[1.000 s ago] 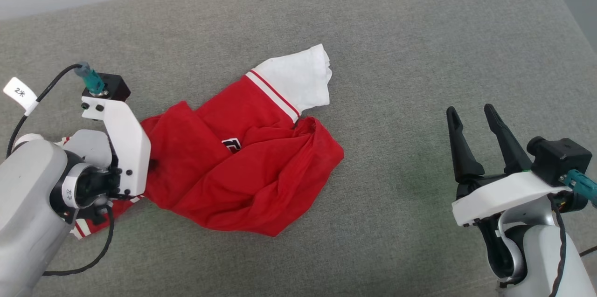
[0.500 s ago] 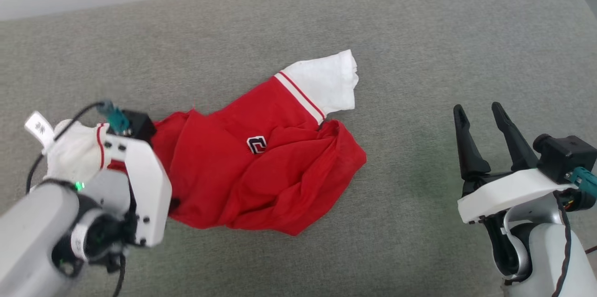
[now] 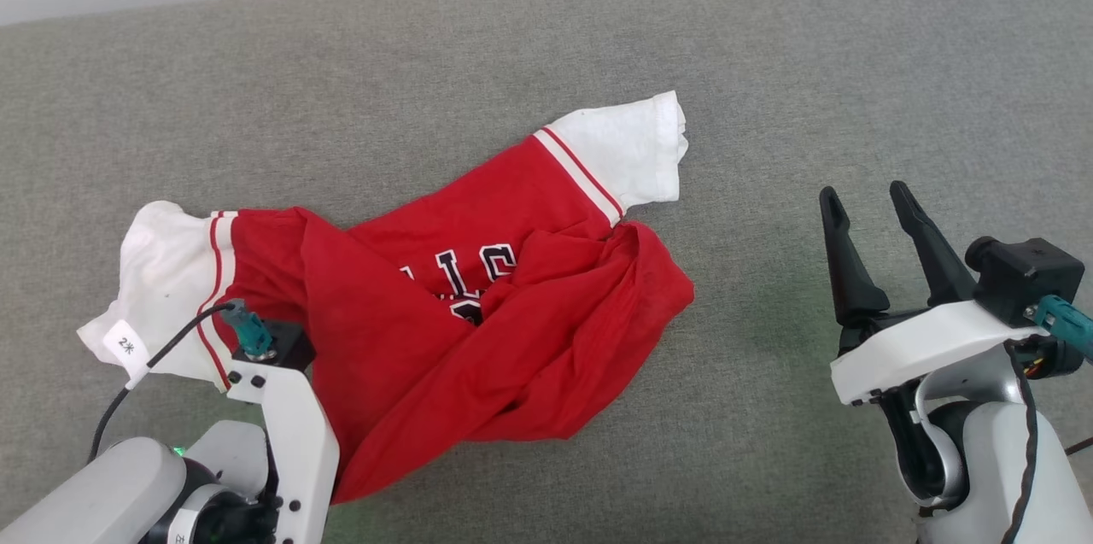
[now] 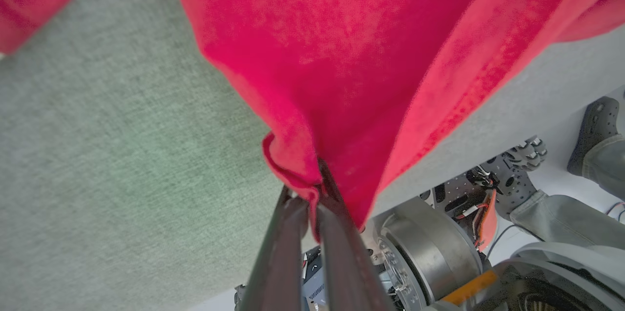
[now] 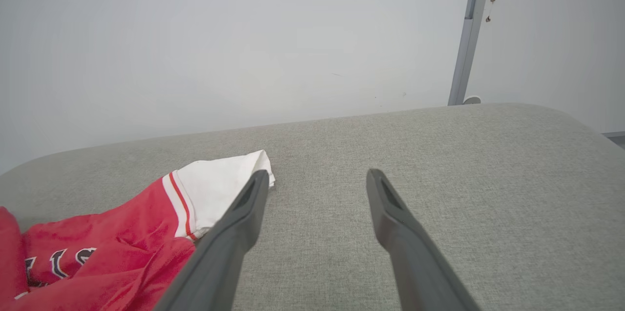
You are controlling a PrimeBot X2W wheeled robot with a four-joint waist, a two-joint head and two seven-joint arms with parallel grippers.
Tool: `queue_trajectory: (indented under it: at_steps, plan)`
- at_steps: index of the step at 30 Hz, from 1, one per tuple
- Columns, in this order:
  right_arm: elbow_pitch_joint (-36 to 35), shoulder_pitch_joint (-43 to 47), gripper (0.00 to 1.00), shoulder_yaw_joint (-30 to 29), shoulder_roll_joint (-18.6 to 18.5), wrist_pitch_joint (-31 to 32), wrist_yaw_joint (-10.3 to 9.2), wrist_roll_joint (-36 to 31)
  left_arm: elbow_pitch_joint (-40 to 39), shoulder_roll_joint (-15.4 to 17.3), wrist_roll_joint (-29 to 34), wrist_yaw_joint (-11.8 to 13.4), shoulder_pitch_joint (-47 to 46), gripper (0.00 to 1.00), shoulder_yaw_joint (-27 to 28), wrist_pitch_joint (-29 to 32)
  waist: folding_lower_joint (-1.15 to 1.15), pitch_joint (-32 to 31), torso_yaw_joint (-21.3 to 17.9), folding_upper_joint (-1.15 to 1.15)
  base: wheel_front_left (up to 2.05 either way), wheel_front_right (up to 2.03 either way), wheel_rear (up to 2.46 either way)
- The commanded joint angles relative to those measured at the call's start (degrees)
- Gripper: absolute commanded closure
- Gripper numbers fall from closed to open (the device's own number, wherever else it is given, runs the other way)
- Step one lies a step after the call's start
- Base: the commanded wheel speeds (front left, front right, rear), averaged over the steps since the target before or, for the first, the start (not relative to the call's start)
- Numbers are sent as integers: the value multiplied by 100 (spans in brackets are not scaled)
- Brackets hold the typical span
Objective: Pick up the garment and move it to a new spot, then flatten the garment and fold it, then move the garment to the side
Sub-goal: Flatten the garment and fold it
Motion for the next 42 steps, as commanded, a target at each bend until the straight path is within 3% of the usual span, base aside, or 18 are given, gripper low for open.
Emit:
queue_trajectory:
  at_steps: [1, 6, 7, 8, 9, 23, 34, 42]
  plan:
    - [6, -56, 0, 16, -1, 21, 0, -17, 127, -14, 58, -73, 80, 100, -38, -34, 0, -18, 29, 0, 0, 0, 0]
    - [37, 4, 0, 9, -1, 80, 0, -56, 236, -108, 12, -225, 79, 100, -36, -141, 0, -105, 104, 0, 0, 0, 0]
    - [45, 18, 0, 14, 0, 88, 0, -62, 234, -126, 29, -257, 67, 90, -17, -206, 0, -136, 126, 0, 0, 0, 0]
    - [56, 25, 0, 13, -1, 108, 0, -75, 235, -131, 53, -294, 55, 37, 4, -272, 0, -168, 152, 0, 0, 0, 0]
    - [69, 33, 0, 17, -1, 126, 0, -79, 235, -134, 62, -323, 52, 0, 31, -340, 0, -203, 176, 0, 0, 0, 0]
    - [287, 94, 0, 76, -1, 448, 0, -210, 175, -138, 197, -532, 177, 0, 400, -1353, 0, -724, 646, 0, 0, 0, 0]
    - [942, -404, 0, 34, -11, 804, 0, -584, 388, -334, 631, -918, 467, 0, 789, -3168, 0, -781, 1115, 0, 0, 0, 0]
    - [1694, -945, 0, -12, -331, 1033, 0, -728, 765, -621, 947, -1098, 767, 0, 1097, -4762, 0, -679, 1481, 0, 0, 0, 0]
